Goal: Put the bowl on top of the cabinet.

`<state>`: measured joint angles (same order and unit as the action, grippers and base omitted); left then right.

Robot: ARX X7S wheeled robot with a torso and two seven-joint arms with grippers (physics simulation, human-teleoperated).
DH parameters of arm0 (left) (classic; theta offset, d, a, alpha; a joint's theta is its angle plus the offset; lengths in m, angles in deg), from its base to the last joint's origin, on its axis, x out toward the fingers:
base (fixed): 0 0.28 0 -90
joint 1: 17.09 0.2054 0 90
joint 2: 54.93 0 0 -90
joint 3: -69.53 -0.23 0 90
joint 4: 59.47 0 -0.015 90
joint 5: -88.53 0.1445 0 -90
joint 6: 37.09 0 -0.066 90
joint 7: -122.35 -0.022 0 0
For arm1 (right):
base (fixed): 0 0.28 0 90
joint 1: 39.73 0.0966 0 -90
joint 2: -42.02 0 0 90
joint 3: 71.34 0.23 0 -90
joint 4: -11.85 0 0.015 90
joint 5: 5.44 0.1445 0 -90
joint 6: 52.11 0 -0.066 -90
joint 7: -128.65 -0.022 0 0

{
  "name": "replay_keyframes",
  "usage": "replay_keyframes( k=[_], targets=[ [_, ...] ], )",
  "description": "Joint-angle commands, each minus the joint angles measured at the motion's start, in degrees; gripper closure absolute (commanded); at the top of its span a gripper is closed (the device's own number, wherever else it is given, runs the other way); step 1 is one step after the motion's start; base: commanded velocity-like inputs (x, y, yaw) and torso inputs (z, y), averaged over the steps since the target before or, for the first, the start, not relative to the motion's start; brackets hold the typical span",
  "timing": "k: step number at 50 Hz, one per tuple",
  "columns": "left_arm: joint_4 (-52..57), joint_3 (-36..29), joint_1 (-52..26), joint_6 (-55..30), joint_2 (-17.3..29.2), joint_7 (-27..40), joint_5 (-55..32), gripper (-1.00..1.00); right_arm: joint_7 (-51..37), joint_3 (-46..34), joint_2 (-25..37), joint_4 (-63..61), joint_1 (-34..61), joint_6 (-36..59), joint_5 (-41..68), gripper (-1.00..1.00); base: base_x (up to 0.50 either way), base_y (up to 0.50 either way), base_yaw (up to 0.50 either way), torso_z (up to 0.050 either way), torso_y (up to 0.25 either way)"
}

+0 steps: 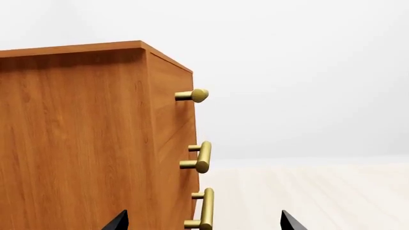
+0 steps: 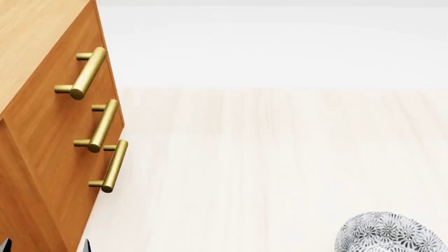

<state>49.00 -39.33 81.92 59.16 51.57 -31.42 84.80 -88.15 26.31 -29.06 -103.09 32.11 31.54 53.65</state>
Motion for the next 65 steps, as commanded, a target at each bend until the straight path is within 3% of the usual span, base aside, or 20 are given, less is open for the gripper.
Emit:
replay_keyframes(
  k=[1, 65],
  targets=[
    [0.1, -0.2, 0.1, 0.1, 0.2, 0.3, -0.1, -1.00, -1.1, -0.2, 0.2, 1.9, 1.7, 0.9, 1.2, -1.00, 0.00, 0.00, 0.00, 0.000, 0.000],
    [-0.5, -1.6, -0.7, 0.3, 1.1, 1.3, -0.3, -1.00, -4.6, -4.4, 2.6, 19.4, 16.4, 10.5, 5.9, -1.00, 0.00, 0.00, 0.00, 0.000, 0.000]
  ],
)
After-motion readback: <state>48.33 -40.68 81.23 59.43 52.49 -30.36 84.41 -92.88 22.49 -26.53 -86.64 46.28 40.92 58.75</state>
